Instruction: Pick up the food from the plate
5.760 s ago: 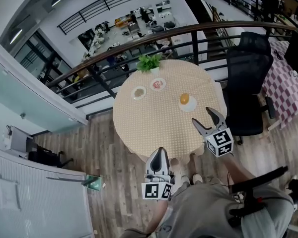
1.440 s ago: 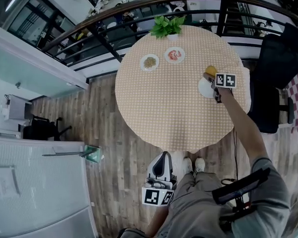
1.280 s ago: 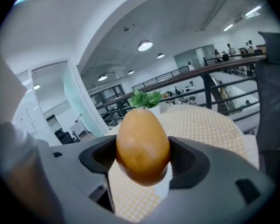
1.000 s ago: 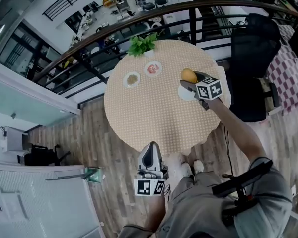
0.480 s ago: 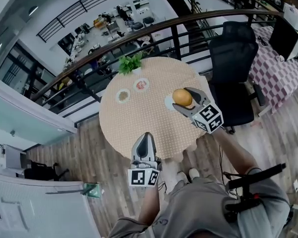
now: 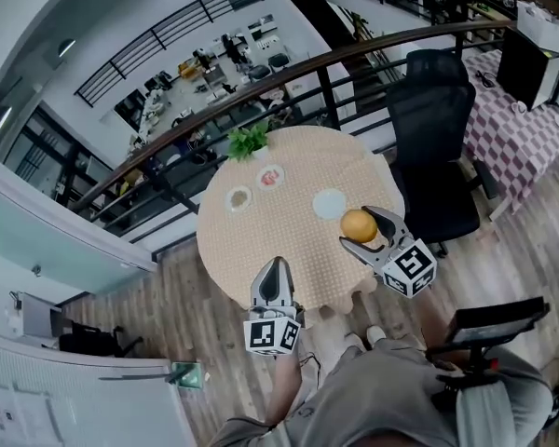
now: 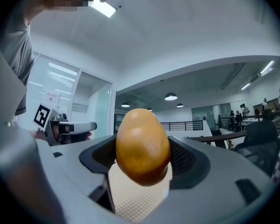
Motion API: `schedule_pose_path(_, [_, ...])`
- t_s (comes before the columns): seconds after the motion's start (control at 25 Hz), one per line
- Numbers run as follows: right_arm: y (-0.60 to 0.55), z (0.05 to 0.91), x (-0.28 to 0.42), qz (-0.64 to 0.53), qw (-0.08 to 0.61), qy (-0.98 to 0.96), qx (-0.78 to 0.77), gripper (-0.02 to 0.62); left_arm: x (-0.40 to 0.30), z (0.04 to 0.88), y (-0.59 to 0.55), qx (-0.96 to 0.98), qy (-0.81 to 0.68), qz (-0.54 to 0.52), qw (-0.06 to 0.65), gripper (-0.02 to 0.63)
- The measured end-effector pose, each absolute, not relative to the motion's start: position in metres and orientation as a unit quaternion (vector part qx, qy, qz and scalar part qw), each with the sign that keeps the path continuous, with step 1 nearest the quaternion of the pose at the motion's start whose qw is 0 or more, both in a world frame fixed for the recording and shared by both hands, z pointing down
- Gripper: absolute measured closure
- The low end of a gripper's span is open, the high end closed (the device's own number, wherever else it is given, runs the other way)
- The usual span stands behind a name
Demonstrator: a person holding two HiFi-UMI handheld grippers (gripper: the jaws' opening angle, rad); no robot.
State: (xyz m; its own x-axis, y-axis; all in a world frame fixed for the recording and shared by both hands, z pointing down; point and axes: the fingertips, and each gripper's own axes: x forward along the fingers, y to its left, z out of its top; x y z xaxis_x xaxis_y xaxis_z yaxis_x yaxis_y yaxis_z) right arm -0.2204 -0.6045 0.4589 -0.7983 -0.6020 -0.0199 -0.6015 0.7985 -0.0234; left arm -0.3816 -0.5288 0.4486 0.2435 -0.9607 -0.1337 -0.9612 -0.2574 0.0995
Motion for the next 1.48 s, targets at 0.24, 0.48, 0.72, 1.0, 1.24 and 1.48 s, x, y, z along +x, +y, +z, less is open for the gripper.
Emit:
schedule_pose_path(0.24, [-0.596, 0.454, -0.234, 0.007, -0.008, 0.95, -0.313, 0.261, -0.369, 0.452, -0.524, -0.802, 0.593, 0.08, 0.001, 0.597])
schedule_pose_path(0.48, [-0.586, 0.452, -0.24, 0.004, -0.022, 0.952, -0.306, 0.261, -0.356, 0.446, -0.52, -0.81, 0.581, 0.084, 0.002, 0.597])
schedule_pose_path(0.72, [-0.585, 0.456, -0.247, -0.005, -0.033, 0.954, -0.298, 0.261, -0.351, 0.437, -0.52, -0.808, 0.582, 0.09, 0.006, 0.597])
schedule_pose_path(1.0, [-0.58, 0.453, -0.258, 0.009, -0.046, 0.959, -0.28, 0.261, -0.353, 0.437, -0.522, -0.805, 0.587, 0.085, 0.003, 0.597])
schedule_pose_path(1.24, [-0.58, 0.451, -0.259, 0.015, -0.051, 0.959, -0.278, 0.261, -0.355, 0.438, -0.52, -0.803, 0.59, 0.082, 0.005, 0.597])
schedule_pose_path(1.48, [-0.585, 0.447, -0.263, 0.025, -0.047, 0.96, -0.274, 0.261, -0.353, 0.437, -0.525, -0.801, 0.592, 0.086, 0.004, 0.597])
